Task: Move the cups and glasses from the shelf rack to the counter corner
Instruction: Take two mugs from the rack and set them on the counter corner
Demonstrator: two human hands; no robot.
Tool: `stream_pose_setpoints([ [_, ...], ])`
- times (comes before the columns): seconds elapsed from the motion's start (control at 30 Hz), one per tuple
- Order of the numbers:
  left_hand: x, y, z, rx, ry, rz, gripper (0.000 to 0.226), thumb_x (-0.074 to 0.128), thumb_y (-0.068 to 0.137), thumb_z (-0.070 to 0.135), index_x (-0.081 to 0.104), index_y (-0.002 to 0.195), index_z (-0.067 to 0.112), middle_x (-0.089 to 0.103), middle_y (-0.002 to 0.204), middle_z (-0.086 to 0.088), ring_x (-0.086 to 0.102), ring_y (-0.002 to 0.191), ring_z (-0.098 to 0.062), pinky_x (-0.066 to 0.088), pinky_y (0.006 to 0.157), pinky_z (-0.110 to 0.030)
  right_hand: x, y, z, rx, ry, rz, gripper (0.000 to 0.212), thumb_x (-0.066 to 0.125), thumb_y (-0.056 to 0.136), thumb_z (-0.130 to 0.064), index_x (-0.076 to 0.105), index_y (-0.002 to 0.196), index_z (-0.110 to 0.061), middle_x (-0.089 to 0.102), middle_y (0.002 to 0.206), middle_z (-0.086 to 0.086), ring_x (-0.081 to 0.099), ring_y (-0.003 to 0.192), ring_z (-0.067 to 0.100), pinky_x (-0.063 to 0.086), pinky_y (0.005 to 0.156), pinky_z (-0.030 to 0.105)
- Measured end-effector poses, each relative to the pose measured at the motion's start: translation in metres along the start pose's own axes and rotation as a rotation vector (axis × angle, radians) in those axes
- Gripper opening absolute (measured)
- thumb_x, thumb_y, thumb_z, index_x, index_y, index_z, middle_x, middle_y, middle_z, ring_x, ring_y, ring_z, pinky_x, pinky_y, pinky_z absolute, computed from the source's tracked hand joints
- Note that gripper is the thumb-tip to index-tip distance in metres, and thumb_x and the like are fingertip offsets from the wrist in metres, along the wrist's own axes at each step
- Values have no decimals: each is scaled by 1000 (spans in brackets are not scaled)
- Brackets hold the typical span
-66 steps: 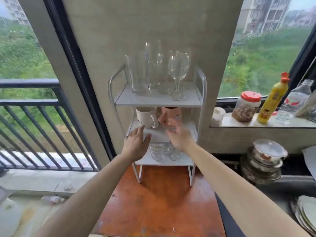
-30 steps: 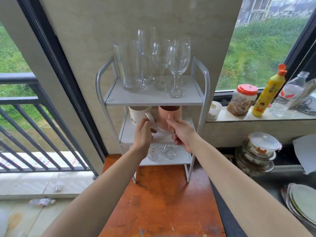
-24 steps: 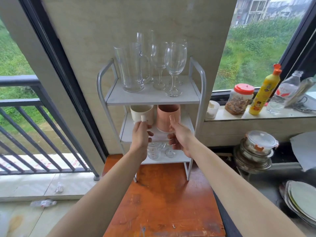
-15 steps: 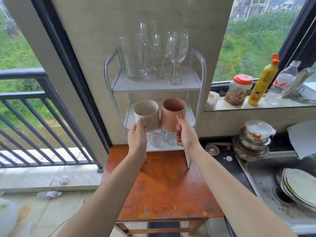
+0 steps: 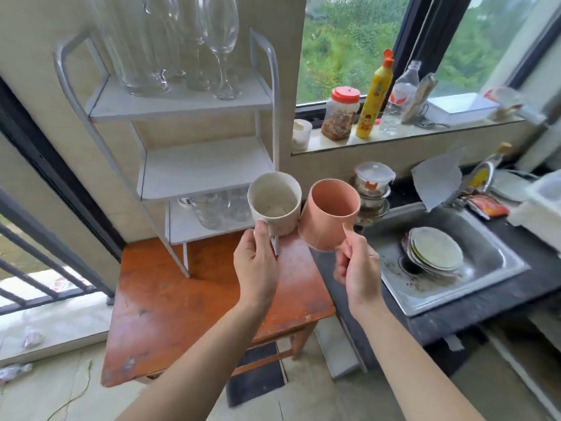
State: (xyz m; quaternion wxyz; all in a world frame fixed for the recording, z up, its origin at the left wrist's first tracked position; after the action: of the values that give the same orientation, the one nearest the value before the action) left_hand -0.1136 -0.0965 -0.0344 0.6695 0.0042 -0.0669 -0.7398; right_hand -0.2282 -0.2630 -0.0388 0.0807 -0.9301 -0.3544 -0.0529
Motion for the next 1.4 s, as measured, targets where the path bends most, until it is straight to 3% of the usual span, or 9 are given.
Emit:
stream_pose_setpoints([
  [0.13, 74, -40, -3, -24, -8, -217, 54, 45, 103, 43, 48, 78, -4, 44, 65, -5, 40, 60, -10, 34, 54, -23, -84, -20, -13, -6, -12, 206, 50, 55, 93, -46, 32, 51, -30, 31, 55, -5, 24, 48, 11, 21, 41, 22],
  [0.33, 187, -133, 15, -21, -87, -477, 52, 48, 104, 37, 45, 78, -8, 41, 62, 3, 38, 59, -5, 32, 52, -17, -223, -65, -36, -46, 79, 483, 53, 60, 88, -50, 27, 53, -26, 25, 58, -2, 21, 50, 15, 20, 40, 22],
  [0.53, 303, -270, 40, -23, -104, -735, 41, 46, 105, 37, 43, 68, 18, 41, 54, 18, 38, 52, 2, 35, 50, -13, -378, -124, -66, -141, 121, 662, 56, 59, 93, -47, 32, 48, -28, 28, 53, -5, 24, 46, 13, 21, 40, 21],
  [0.67, 374, -366, 49, -38, -83, -857, 40, 46, 104, 43, 51, 70, 22, 44, 57, 17, 40, 57, 0, 38, 55, -16, -482, -165, -83, -166, 114, 737, 54, 59, 83, -57, 27, 51, -26, 26, 54, -4, 21, 46, 13, 19, 41, 23],
  [0.8, 434, -450, 58, -26, -83, -971, 44, 46, 103, 44, 45, 74, 11, 40, 62, 8, 40, 55, -3, 37, 54, -15, -579, -203, -98, -162, 26, 860, 55, 53, 83, -60, 29, 49, -25, 29, 54, -4, 25, 48, 15, 21, 43, 25],
  [0.9, 476, -504, 62, -20, -59, -1072, 54, 46, 103, 46, 47, 84, -5, 45, 72, -3, 43, 61, -7, 37, 58, -24, -639, -225, -102, -164, 65, 926, 56, 52, 88, -59, 29, 49, -25, 28, 54, -5, 23, 47, 15, 20, 42, 24],
  [1.03, 536, -570, 64, 13, -58, -1189, 55, 45, 104, 43, 48, 87, -10, 46, 73, -5, 45, 61, -6, 41, 62, -24, -716, -245, -103, -176, 84, 1009, 59, 52, 90, -61, 26, 51, -24, 27, 55, -2, 23, 47, 15, 19, 43, 24],
  [1.23, 644, -678, 42, -48, -47, -1366, 45, 45, 104, 41, 48, 70, 13, 46, 57, 13, 43, 54, -2, 36, 51, -11, -846, -271, -105, -168, 87, 1200, 58, 53, 89, -64, 24, 60, -23, 28, 61, 2, 25, 50, 17, 22, 42, 23],
  [1.4, 752, -773, 35, -104, -68, -1527, 42, 45, 104, 41, 48, 74, 13, 45, 67, 3, 43, 61, -6, 37, 53, -11, -962, -289, -122, -123, 8, 1384, 58, 51, 96, -62, 34, 53, -27, 37, 57, -1, 33, 45, 11, 26, 40, 21],
])
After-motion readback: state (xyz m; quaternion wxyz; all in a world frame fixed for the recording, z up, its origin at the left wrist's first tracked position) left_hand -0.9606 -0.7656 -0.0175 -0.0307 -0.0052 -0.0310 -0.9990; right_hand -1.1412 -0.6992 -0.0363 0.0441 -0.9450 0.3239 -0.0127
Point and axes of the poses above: each hand's wrist, its own y-axis towards the middle knuckle, its own x-axis out of the palm, z = x × y, the point moved 7 cm from there along y, towards the middle knuckle
